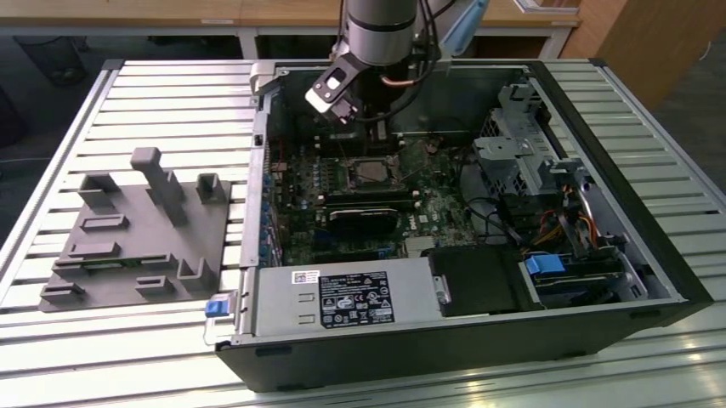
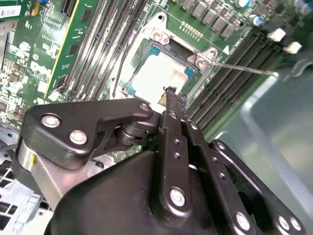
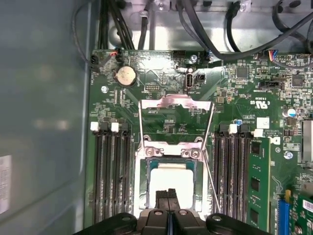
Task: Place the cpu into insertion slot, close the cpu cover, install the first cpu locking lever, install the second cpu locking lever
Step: 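Close the cpu cover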
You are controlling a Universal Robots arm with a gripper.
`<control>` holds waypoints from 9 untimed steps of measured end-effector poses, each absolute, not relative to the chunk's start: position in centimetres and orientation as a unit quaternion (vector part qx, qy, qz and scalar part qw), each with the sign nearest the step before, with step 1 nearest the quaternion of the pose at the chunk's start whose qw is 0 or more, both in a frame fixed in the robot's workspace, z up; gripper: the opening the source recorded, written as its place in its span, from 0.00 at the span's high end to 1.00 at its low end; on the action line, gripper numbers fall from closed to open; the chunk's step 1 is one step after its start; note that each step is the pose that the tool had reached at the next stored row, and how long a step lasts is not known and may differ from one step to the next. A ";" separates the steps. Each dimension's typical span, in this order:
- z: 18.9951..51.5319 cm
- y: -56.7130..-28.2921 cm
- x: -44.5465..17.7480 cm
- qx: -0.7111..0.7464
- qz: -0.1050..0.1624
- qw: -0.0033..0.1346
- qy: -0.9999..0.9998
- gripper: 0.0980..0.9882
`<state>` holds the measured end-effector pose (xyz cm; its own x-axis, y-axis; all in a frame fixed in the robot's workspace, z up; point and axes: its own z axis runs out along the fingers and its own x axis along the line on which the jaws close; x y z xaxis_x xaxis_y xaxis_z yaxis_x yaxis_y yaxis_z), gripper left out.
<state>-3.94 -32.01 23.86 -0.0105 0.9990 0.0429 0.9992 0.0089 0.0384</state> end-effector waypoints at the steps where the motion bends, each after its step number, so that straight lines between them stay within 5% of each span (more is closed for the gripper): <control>1: 24.1 -32.0 -3.9 -0.703 -0.029 0.003 -0.710 0.97; 9: 25.9 -32.2 -3.9 -0.703 -0.033 0.011 -0.710 0.97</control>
